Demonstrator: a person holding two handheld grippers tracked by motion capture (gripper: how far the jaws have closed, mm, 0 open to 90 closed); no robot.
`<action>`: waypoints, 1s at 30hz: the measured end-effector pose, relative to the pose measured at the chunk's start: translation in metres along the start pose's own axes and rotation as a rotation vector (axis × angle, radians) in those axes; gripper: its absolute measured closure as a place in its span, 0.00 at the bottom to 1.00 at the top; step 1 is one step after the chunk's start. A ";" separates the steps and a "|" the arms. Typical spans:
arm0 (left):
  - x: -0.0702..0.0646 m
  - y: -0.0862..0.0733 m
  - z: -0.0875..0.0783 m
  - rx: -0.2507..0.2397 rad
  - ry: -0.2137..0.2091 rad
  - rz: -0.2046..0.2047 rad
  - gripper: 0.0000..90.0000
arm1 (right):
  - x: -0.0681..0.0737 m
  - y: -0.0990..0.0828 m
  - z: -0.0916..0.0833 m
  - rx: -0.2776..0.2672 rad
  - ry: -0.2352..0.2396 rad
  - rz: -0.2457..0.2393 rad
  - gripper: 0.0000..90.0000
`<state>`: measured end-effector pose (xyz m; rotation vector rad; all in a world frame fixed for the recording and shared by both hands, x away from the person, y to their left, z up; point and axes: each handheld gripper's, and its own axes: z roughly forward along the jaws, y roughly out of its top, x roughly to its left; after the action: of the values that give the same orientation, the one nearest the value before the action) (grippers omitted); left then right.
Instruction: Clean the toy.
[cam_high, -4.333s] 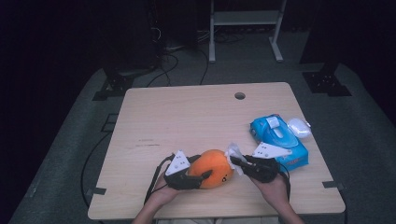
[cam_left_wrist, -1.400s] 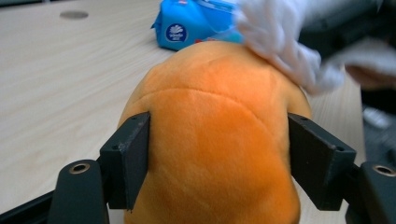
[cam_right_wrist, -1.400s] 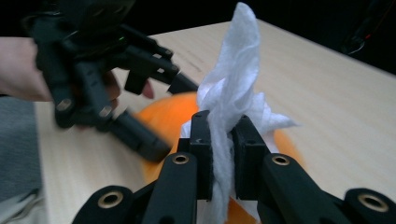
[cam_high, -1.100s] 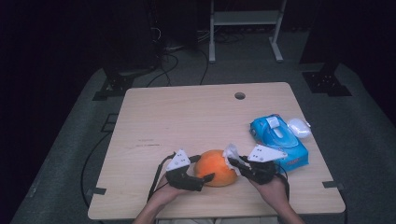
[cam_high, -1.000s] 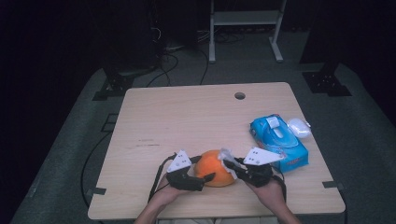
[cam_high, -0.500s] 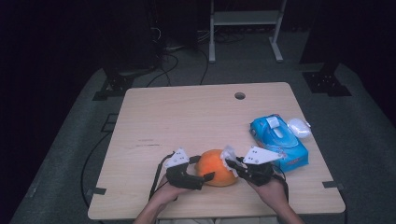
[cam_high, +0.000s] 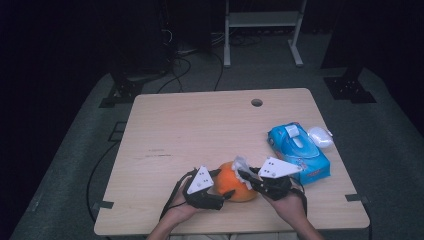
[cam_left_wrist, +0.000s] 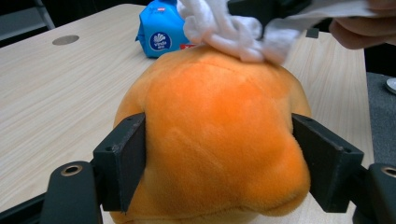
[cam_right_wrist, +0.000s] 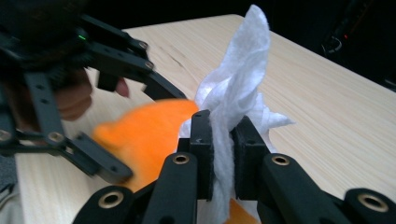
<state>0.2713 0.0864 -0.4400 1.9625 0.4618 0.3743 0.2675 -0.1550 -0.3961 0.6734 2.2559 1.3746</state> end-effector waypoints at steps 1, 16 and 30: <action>-0.001 0.001 0.000 0.003 0.003 0.011 0.27 | -0.001 -0.001 -0.001 0.004 -0.002 0.007 0.89; 0.007 -0.004 -0.003 0.025 -0.020 -0.033 0.24 | -0.013 -0.014 0.001 0.020 0.016 0.080 0.89; 0.021 -0.011 -0.009 0.007 0.016 -0.123 0.29 | -0.017 -0.024 0.003 0.044 -0.014 0.108 0.89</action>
<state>0.2839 0.1077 -0.4457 1.9283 0.5911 0.3106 0.2781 -0.1727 -0.4174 0.8288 2.2738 1.3685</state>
